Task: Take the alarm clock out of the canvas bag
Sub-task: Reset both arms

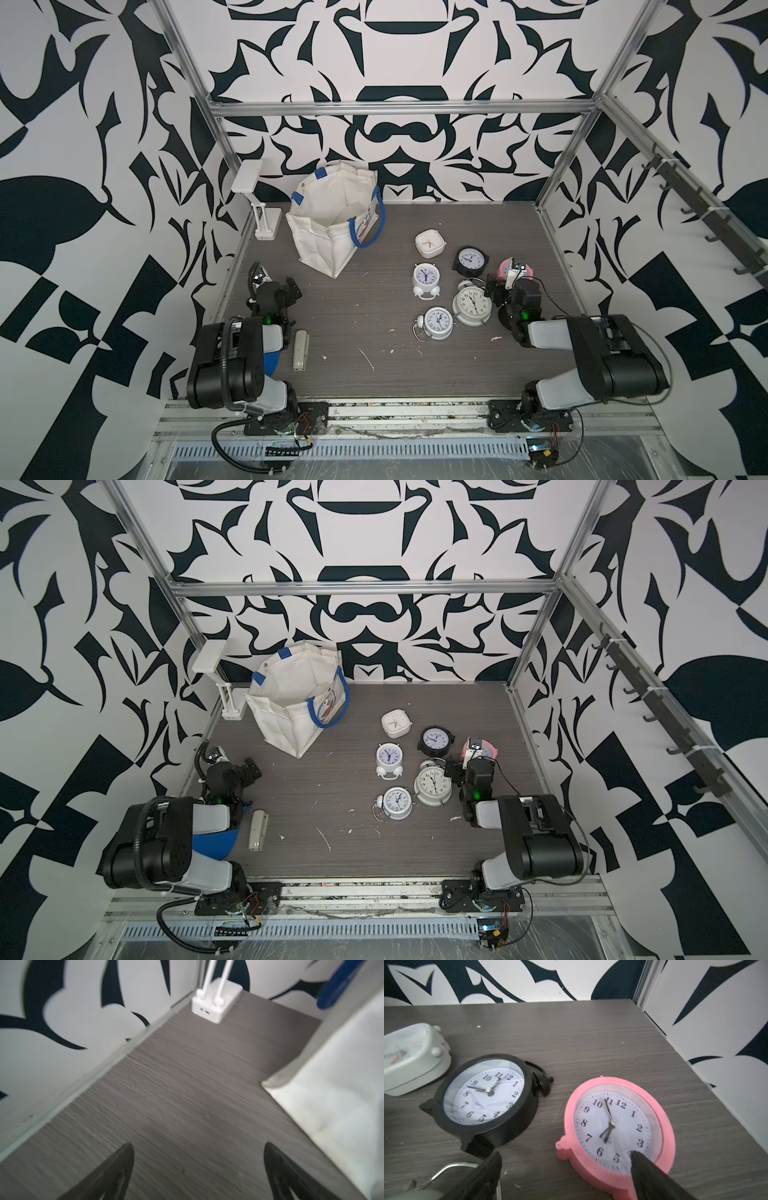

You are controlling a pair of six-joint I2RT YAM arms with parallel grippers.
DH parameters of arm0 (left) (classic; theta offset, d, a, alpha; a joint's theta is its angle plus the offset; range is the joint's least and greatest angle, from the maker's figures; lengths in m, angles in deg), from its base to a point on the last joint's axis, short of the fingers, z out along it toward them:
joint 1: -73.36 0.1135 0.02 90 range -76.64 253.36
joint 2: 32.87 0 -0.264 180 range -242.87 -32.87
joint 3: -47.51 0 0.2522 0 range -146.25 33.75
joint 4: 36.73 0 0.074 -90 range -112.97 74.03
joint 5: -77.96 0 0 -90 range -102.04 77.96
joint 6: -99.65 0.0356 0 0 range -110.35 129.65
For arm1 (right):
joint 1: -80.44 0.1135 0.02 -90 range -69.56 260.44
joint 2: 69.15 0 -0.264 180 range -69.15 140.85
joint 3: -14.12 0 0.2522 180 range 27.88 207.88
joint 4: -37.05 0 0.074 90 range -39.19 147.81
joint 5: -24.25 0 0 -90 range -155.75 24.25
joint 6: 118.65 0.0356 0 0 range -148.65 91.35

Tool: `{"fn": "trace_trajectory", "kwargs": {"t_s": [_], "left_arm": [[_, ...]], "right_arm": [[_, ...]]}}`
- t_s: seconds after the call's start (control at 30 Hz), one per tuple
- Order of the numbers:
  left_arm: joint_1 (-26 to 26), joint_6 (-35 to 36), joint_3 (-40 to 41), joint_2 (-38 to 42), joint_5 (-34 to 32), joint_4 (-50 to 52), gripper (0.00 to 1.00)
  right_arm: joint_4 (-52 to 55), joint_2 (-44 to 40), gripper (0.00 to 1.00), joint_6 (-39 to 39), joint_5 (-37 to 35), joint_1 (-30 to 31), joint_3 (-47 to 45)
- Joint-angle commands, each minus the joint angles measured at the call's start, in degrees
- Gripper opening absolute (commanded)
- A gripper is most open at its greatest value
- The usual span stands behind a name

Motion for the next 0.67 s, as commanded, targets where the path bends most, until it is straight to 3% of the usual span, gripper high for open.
{"fn": "trace_trajectory", "kwargs": {"t_s": [0.0, 0.13, 0.33, 0.63], "left_arm": [[-1.17, 3.59, -1.49, -2.81, 4.5, -10.2, 0.99], [-1.9, 4.36, -4.62, -1.95, 3.48, -2.75, 1.0], [-2.06, 4.64, -4.58, -2.43, 3.5, -3.71, 0.99], [-2.05, 4.62, -4.58, -2.55, 3.49, -3.83, 1.0]], "right_arm": [[-4.73, 0.65, 1.0, -1.74, 0.71, 0.42, -0.66], [0.47, 1.24, 1.0, -1.24, 1.07, 0.33, 2.67], [2.09, 1.48, 1.0, -2.83, 4.86, 0.37, 3.82], [1.04, 1.6, 1.0, -2.67, 4.25, 0.45, 3.27]]}}
